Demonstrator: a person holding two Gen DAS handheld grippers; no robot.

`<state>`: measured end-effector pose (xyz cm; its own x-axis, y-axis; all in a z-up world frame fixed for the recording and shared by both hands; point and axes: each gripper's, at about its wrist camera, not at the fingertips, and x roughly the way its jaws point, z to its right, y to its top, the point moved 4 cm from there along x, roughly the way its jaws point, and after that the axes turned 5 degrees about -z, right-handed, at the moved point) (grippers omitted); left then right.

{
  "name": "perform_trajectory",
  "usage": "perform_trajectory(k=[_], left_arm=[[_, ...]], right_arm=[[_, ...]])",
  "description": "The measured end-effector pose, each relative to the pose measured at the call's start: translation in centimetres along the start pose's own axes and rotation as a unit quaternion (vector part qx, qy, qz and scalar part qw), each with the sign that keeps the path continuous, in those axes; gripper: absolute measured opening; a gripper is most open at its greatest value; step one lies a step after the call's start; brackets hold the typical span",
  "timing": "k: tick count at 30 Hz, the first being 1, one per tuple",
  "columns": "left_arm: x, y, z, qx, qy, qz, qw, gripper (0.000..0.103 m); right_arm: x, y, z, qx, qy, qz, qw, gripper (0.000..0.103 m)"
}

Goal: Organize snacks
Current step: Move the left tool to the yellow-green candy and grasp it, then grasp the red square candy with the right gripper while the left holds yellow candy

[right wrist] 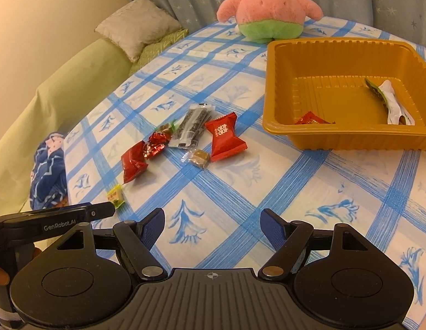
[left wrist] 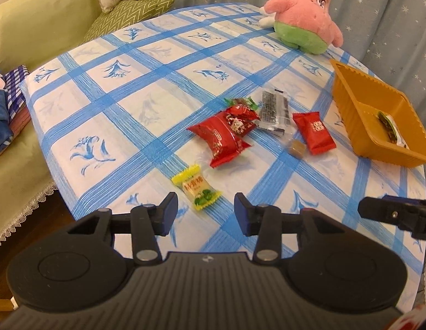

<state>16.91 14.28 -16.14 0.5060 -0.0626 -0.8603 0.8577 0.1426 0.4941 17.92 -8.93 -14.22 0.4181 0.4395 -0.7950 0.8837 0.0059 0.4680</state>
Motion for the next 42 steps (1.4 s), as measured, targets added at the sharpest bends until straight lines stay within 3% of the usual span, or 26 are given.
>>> perform_trajectory(k=[18, 21, 34, 38, 42], left_arm=[[3.0, 1.3, -0.8, -0.010, -0.002, -0.021, 0.9997, 0.026], [3.1, 1.3, -0.7, 0.003, 0.005, -0.016, 0.9999, 0.019], [1.9, 2.4, -2.3, 0.011, 0.023, -0.001, 0.9997, 0.018], [1.2, 3.7, -3.3, 0.002, 0.031, 0.013, 0.9994, 0.018], [0.8, 4.8, -3.9, -0.004, 0.032, 0.025, 0.9992, 0.018]], right_arm=[[1.9, 1.2, -0.1, 0.003, -0.010, -0.004, 1.000, 0.077], [2.2, 1.4, -0.3, -0.002, -0.011, -0.005, 1.000, 0.077], [3.2, 3.0, -1.5, -0.056, -0.029, 0.013, 0.998, 0.076], [3.7, 4.2, -2.0, -0.080, -0.039, 0.020, 0.996, 0.060], [4.5, 5.4, -2.3, -0.092, -0.047, 0.027, 0.994, 0.052]])
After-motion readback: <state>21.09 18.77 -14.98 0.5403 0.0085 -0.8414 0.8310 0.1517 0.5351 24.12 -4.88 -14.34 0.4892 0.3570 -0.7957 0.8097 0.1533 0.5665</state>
